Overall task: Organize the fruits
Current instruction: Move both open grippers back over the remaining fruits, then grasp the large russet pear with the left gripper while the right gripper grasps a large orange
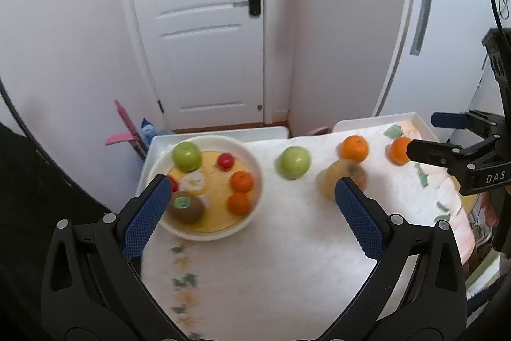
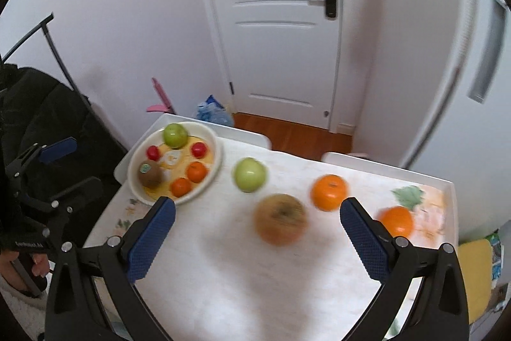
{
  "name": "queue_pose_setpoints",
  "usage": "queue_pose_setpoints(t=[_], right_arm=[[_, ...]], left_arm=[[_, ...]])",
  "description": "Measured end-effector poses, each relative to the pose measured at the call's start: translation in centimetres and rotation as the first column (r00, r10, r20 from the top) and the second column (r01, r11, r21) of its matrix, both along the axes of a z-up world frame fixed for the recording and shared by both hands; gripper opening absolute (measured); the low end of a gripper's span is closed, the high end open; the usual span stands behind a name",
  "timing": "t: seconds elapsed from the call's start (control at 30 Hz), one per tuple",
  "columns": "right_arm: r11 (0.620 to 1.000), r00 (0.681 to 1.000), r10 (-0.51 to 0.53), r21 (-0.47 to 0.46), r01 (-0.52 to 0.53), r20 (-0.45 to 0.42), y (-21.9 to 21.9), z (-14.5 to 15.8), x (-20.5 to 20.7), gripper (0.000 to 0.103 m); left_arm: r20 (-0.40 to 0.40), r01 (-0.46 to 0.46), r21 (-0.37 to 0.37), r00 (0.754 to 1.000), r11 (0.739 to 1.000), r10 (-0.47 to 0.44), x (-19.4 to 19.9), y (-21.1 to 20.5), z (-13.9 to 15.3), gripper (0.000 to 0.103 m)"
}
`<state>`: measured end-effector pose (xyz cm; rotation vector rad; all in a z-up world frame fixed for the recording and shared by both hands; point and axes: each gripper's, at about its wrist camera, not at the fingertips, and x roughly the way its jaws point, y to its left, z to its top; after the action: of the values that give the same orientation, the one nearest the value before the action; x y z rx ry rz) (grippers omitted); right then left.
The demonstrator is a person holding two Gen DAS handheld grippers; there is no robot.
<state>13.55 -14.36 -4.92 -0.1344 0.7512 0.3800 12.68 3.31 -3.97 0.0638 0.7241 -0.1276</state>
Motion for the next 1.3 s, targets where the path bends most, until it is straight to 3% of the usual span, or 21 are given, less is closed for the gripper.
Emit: queue_pose_setpoints(t=[0.33,0.63,1.1,1.3], right_arm=[[0.999,0.999,-0.046,-0.025,0.047,0.015,-9.5,0.1,0.7,0.103],[0.998,0.999,-0.041,-0.044,0.040,-0.018,-15.1,-3.7,3.6,0.103],[0.999,0.996,-0.022,-0.048,0.018,-0.086,-17.7,-10.5,7.6,0.103],[0.998,0.996,-0.008,-0.059,0.003,-0.089,-17.4,-12.0,8.4,0.102]], left_arm=[[-0.022,-0.060,-0.009,0.998,0.998,0.060,1.2,-8.3,-1.8,0.103],[-0.060,-0.097,0.002,0.993,0.995,0.097,3.5,-13.9,-7.0,0.103],[-0.117,-0.136,0.052,0.983,0.989,0.141,7.5,-16.5,-14.7,0.103],[-0.145,-0.135,0.067,0.979,0.989,0.144,8.2,-16.9,-16.0,0.087]])
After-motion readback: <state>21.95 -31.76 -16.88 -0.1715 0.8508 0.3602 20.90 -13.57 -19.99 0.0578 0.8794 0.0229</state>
